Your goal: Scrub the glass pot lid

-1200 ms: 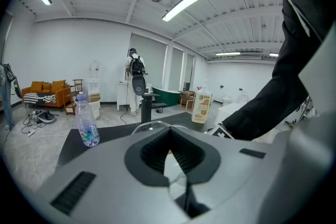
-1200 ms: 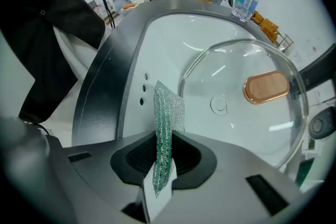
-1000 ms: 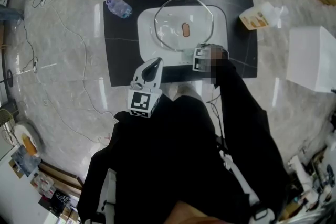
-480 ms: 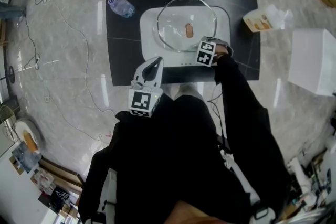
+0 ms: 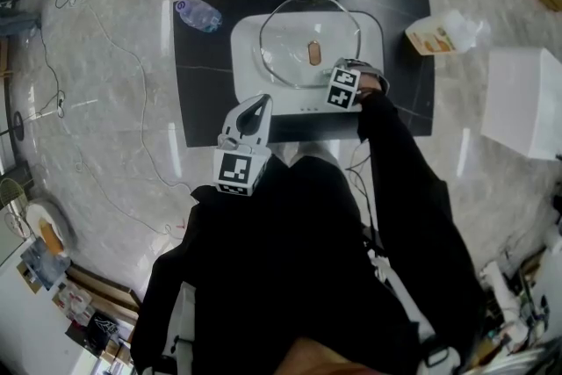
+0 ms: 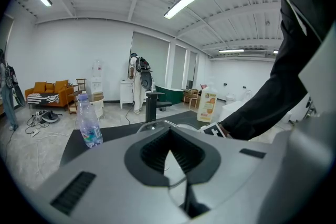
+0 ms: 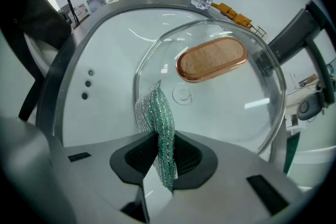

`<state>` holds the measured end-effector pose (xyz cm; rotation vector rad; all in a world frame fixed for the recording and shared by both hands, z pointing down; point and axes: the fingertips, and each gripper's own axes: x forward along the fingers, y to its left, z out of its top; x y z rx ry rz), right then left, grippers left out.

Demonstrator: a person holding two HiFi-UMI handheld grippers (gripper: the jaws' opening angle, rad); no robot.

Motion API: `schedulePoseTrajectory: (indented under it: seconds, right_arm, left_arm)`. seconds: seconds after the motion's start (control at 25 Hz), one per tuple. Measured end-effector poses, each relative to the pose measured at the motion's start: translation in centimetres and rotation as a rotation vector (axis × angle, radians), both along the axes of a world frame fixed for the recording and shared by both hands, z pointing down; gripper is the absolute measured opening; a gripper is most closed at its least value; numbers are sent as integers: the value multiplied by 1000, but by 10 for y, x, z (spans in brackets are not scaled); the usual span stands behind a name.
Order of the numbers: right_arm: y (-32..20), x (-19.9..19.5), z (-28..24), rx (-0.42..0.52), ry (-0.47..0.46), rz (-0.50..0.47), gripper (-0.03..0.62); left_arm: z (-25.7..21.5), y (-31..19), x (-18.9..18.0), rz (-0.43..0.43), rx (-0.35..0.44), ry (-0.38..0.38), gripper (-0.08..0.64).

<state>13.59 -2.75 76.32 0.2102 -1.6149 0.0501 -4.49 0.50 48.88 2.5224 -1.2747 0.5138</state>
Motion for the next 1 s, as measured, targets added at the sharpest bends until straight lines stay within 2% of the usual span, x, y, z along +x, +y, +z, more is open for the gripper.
schedulePoseTrajectory:
  seconds: [0.24, 0.36, 0.84, 1.0]
  right_arm:
    - [-18, 12, -7, 39, 23, -1, 71]
    - [-23, 14, -11, 48, 23, -6, 72]
    - [-51, 16, -29, 84, 6, 3, 75]
    - [-66, 15, -38, 109, -1, 12, 75]
  left_arm:
    - [-2, -6, 4, -18, -11, 28, 3]
    - [-1, -9, 5, -1, -1, 7, 3]
    - [-5, -20, 9, -2, 15, 10, 3]
    - [-11, -24, 10, -29, 10, 42, 3]
